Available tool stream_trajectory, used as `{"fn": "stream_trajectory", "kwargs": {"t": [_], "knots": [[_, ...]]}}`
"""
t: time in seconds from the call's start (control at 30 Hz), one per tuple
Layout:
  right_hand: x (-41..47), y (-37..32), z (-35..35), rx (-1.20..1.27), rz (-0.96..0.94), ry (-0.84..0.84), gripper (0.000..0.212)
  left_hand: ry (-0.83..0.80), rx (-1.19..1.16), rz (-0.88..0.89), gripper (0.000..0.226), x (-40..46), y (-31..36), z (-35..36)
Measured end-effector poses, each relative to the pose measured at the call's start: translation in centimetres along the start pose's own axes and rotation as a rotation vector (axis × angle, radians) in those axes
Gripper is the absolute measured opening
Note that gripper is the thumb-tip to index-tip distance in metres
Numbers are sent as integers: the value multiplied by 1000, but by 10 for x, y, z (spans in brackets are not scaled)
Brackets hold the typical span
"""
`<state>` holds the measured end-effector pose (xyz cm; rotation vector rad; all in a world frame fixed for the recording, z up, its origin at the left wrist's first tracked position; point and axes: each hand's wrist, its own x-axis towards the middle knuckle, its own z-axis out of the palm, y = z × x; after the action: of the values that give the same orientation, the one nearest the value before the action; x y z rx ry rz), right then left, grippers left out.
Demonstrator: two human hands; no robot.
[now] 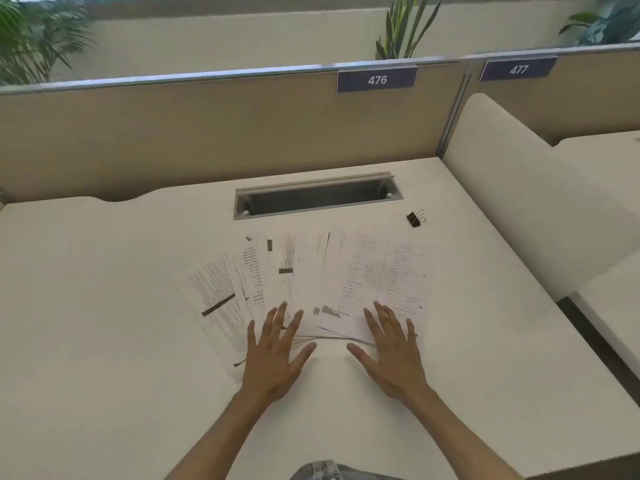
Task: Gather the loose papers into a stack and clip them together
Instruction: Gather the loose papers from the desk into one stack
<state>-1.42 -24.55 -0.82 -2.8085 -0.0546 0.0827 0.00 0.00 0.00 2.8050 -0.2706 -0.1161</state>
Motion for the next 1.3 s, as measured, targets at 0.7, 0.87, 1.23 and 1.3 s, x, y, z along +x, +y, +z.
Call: {"fn": "stream_trajectory", "kwargs": {"t": [0.7, 0.87, 1.23, 1.3], "knots": [[-13, 7, 17, -53, -28, -13, 82, 63, 57, -77, 84, 20, 20, 9], [-2, 12, 3, -21, 200, 186, 78, 69, 103, -188, 83, 36, 36, 7], [22, 33, -17, 79, 490, 98, 87, -40, -91, -418, 91, 76, 59, 1], [23, 31, -18, 107, 482, 111, 87, -79, -186, -478, 93, 82, 62, -1]]}}
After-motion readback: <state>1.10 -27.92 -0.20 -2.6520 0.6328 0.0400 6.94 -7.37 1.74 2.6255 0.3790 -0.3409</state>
